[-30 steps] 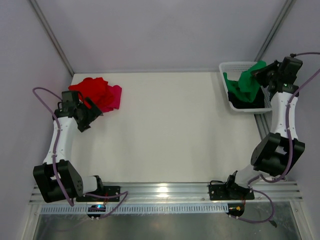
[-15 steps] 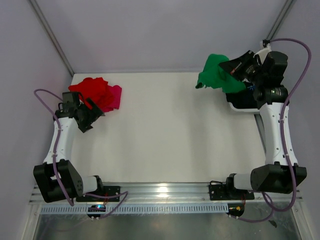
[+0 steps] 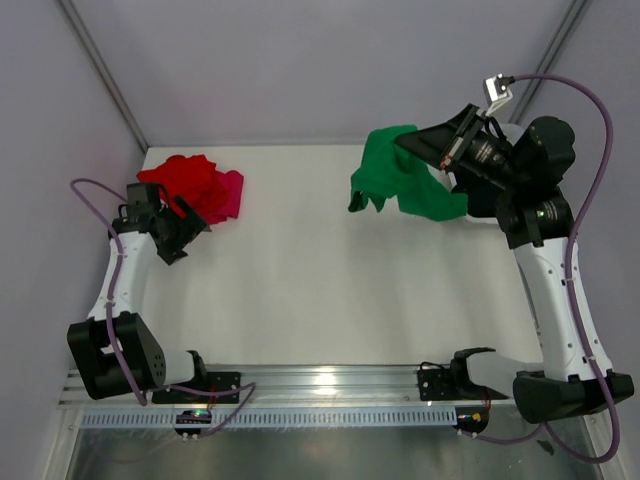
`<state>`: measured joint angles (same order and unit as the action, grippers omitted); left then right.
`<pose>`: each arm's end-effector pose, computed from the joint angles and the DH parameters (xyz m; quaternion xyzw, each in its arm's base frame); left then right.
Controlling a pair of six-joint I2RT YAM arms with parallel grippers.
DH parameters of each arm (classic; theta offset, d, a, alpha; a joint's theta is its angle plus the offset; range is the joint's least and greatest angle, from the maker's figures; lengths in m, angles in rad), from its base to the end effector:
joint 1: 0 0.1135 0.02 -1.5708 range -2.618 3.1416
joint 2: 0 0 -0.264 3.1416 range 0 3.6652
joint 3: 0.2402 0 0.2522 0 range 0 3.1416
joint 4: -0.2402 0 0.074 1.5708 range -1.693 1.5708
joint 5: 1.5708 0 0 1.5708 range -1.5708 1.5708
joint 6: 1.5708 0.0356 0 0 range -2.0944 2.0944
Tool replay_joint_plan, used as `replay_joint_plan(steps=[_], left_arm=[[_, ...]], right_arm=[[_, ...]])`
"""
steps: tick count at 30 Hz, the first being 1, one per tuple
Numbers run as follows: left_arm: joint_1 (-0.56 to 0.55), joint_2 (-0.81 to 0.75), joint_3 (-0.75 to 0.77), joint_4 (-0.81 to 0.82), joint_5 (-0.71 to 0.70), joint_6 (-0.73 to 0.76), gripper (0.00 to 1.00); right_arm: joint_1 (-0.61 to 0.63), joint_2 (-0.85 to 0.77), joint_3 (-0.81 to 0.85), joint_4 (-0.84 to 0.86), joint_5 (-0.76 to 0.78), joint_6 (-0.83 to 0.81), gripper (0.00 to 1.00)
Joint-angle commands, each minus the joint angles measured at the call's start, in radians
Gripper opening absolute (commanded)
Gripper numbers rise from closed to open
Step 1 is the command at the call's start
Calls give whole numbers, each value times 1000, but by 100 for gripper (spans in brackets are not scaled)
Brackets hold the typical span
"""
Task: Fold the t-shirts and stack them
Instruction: Move the tshirt to the center of the board
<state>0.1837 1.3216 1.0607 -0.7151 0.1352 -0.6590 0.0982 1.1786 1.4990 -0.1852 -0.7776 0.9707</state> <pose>0.2646 0.0443 0.2736 -0.3721 0.8786 -0.1316 0.2689 0.2276 0.0475 0.5049 -0.0016 0.6723 0.5696 0.4728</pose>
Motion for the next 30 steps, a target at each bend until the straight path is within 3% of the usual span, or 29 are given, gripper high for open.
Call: replay_joint_plan(steps=[1, 8, 12, 17, 20, 21, 25, 30], left_arm=[[-1, -1, 31, 6, -6, -19, 87], [-1, -4, 53, -9, -16, -30, 87], [-1, -9, 48, -17, -17, -33, 87], [-1, -15, 47, -26, -19, -37, 87], [-1, -24, 45, -30, -26, -34, 87], [-1, -28, 42, -35, -29, -33, 87], [-1, -42, 35, -44, -40, -27, 87], [-1, -59, 15, -46, -43, -24, 87]], right_arm=[[63, -53, -2, 161, -92, 121, 3], [205, -73, -22, 196, -134, 230, 3], [273, -106, -135, 372, -101, 338, 3], [307, -114, -316, 422, -68, 364, 3], [308, -96, -385, 284, -55, 220, 3], [308, -91, -397, 150, -42, 160, 3], [308, -51, -468, -172, 164, -59, 3], [308, -31, -580, -267, 392, -144, 3]])
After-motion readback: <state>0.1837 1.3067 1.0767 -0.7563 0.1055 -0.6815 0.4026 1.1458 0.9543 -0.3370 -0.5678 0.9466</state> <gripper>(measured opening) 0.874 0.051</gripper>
